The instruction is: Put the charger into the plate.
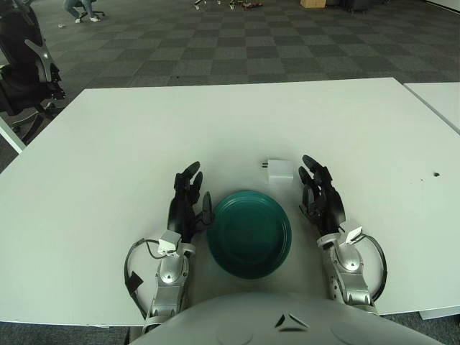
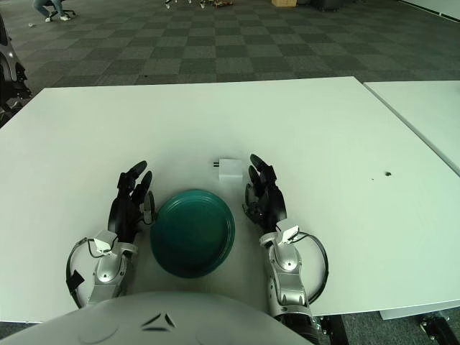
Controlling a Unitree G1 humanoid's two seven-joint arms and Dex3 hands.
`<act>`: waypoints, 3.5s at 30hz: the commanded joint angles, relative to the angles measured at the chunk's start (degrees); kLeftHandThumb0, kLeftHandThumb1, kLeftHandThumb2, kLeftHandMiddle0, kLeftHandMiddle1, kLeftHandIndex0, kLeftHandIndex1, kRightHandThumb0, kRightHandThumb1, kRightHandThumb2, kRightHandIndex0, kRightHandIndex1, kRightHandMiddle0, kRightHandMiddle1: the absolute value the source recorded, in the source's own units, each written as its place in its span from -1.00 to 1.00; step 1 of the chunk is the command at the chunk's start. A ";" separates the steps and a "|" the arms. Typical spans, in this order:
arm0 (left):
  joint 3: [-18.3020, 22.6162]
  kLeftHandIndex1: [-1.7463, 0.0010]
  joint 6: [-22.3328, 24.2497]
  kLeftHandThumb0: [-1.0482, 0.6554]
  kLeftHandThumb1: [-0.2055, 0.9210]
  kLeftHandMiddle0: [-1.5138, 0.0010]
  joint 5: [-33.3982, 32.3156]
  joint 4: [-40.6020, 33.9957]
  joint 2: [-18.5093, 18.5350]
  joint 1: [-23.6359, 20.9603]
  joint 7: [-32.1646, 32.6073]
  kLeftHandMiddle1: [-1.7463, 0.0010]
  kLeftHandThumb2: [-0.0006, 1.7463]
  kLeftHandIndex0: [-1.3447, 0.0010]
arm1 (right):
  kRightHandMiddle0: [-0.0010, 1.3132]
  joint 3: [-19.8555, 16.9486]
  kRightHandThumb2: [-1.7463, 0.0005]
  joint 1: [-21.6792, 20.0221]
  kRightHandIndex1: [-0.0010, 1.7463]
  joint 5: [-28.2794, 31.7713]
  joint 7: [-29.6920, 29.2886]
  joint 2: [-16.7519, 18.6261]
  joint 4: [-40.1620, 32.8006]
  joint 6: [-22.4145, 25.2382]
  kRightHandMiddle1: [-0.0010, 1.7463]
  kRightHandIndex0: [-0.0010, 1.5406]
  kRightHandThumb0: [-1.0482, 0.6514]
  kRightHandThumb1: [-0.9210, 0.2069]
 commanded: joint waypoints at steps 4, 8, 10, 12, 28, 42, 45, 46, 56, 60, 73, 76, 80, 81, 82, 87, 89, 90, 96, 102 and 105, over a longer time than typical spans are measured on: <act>0.09 0.03 1.75 -0.72 1.00 0.46 -1.22 5.11 -1.05 1.23 -0.08 0.99 0.00 0.95 | -1.00 -2.85 0.25 1.82 -0.95 2.96 0.62 -0.63 7.86 6.14 -0.31 -0.63 -0.50 -1.00; 0.38 0.03 2.10 -0.73 1.00 0.45 -2.21 5.81 -1.03 0.54 -0.63 0.99 0.00 0.94 | -1.00 -3.75 0.27 -0.95 -0.96 3.50 -1.19 -1.08 -0.46 9.49 -0.31 -0.62 -0.48 -1.00; 0.55 0.02 2.23 -0.73 1.00 0.44 -2.66 6.23 -0.95 0.22 -0.98 0.98 0.01 0.94 | -1.00 -3.47 0.29 -3.05 -0.96 1.50 -3.27 -0.81 -5.43 11.08 -0.30 -0.63 -0.50 -1.00; 0.63 0.02 2.48 -0.73 1.00 0.44 -2.95 6.47 -0.86 -0.03 -1.24 0.98 0.01 0.93 | -1.00 -2.83 0.30 -4.92 -0.97 -1.50 -5.34 -0.74 -9.51 12.46 -0.30 -0.64 -0.51 -1.00; 1.33 -0.08 1.02 -0.78 1.00 0.41 -4.59 9.65 -1.40 -2.28 -3.17 0.98 -0.04 0.76 | -1.00 10.16 0.40 -27.15 -1.00 -47.67 -30.84 -13.45 11.48 -6.25 -0.47 -0.72 -0.59 -1.00; 1.26 -0.13 -1.34 -0.81 1.00 0.39 -4.66 10.57 -2.29 -1.82 -3.47 0.98 -0.05 0.67 | -1.00 23.83 0.23 -38.10 -1.00 -63.43 -35.49 -16.17 24.45 3.84 -0.51 -0.79 -0.79 -1.00; 1.23 -0.14 -1.66 -0.83 1.00 0.39 -4.68 10.61 -2.42 -1.70 -3.52 0.98 -0.05 0.64 | -1.00 25.13 0.22 -38.29 -0.99 -63.96 -34.60 -16.99 23.61 4.51 -0.49 -0.78 -0.81 -1.00; 1.22 -0.14 -1.82 -0.83 1.00 0.39 -4.53 10.71 -2.46 -1.71 -3.43 0.98 -0.05 0.64 | -1.00 25.50 0.22 -38.39 -0.99 -64.08 -34.10 -17.27 23.28 4.60 -0.49 -0.78 -0.81 -1.00; 0.98 -0.16 -1.98 -0.86 1.00 0.39 -4.49 10.77 -2.54 -1.67 -3.76 0.98 -0.03 0.61 | -1.00 28.90 0.22 -40.08 -0.99 -65.22 -29.89 -19.04 22.25 6.19 -0.48 -0.77 -0.78 -1.00; 0.86 -0.16 -1.70 -0.87 1.00 0.40 -4.78 10.43 -2.67 -1.53 -4.17 0.99 -0.03 0.63 | -1.00 30.38 0.23 -40.51 -1.00 -65.97 -27.71 -19.75 21.60 6.87 -0.51 -0.78 -0.76 -1.00; 0.78 -0.15 0.21 -0.86 1.00 0.41 -7.53 9.53 -3.48 -0.88 -6.17 0.99 -0.06 0.71 | -1.00 33.03 0.20 -37.82 -1.00 -68.35 -21.81 -24.51 15.52 8.66 -0.60 -0.83 -0.76 -1.00; 0.69 -0.13 0.32 -0.84 1.00 0.41 -7.18 9.39 -3.27 -0.81 -5.98 0.99 -0.05 0.75 | -1.00 32.38 0.18 -35.94 -1.00 -68.15 -19.33 -26.53 11.51 9.01 -0.60 -0.85 -0.76 -1.00; 0.59 -0.12 0.16 -0.83 1.00 0.41 -6.42 9.31 -3.13 -0.79 -5.59 0.99 -0.03 0.78 | -1.00 32.11 0.18 -35.09 -1.00 -67.83 -16.98 -27.52 9.29 9.72 -0.61 -0.86 -0.76 -1.00; 0.57 -0.12 0.16 -0.83 1.00 0.41 -6.36 9.28 -3.15 -0.78 -5.56 0.99 -0.03 0.78 | -1.00 32.07 0.18 -34.99 -1.00 -67.78 -16.69 -27.64 9.01 9.82 -0.61 -0.86 -0.76 -1.00; 0.55 -0.11 0.20 -0.82 1.00 0.41 -6.35 9.24 -3.17 -0.76 -5.58 0.99 -0.02 0.78 | -1.00 32.06 0.18 -34.89 -1.00 -67.83 -16.14 -27.82 8.70 10.04 -0.61 -0.86 -0.76 -1.00; 0.56 -0.12 0.95 -0.82 1.00 0.40 -7.34 9.02 -3.36 -0.76 -6.15 0.99 -0.02 0.75 | -1.00 32.47 0.18 -34.91 -1.00 -69.05 -12.90 -28.71 7.68 11.61 -0.61 -0.87 -0.76 -1.00; 0.58 -0.13 1.09 -0.81 1.00 0.38 -7.73 9.02 -3.44 -0.80 -6.30 0.98 -0.02 0.75 | -1.00 32.65 0.18 -34.96 -1.00 -69.53 -11.76 -28.97 7.36 12.09 -0.63 -0.87 -0.77 -1.00; 0.56 -0.13 1.18 -0.81 1.00 0.38 -7.95 8.97 -3.51 -0.78 -6.36 0.98 -0.02 0.74 | -1.00 32.75 0.18 -34.98 -1.00 -69.80 -10.95 -29.18 7.13 12.32 -0.63 -0.87 -0.77 -1.00; 0.53 -0.08 1.72 -0.78 1.00 0.35 -9.84 8.52 -3.96 -0.70 -6.83 0.97 -0.01 0.85 | -1.00 32.87 0.16 -35.30 -1.00 -70.21 -4.96 -30.66 6.83 12.91 -0.67 -0.90 -0.80 -1.00; 0.28 -0.05 1.77 -0.77 1.00 0.34 -10.35 8.48 -3.94 -0.74 -6.77 0.97 -0.01 0.89 | -1.00 32.51 0.16 -36.35 -1.00 -69.64 -2.47 -30.55 9.28 13.11 -0.68 -0.92 -0.82 -1.00; 0.05 -0.04 1.72 -0.77 1.00 0.35 -10.46 8.51 -4.04 -0.72 -6.79 0.98 -0.01 0.90 | -1.00 32.45 0.15 -37.73 -1.00 -68.64 -2.01 -30.19 12.98 12.61 -0.68 -0.92 -0.82 -1.00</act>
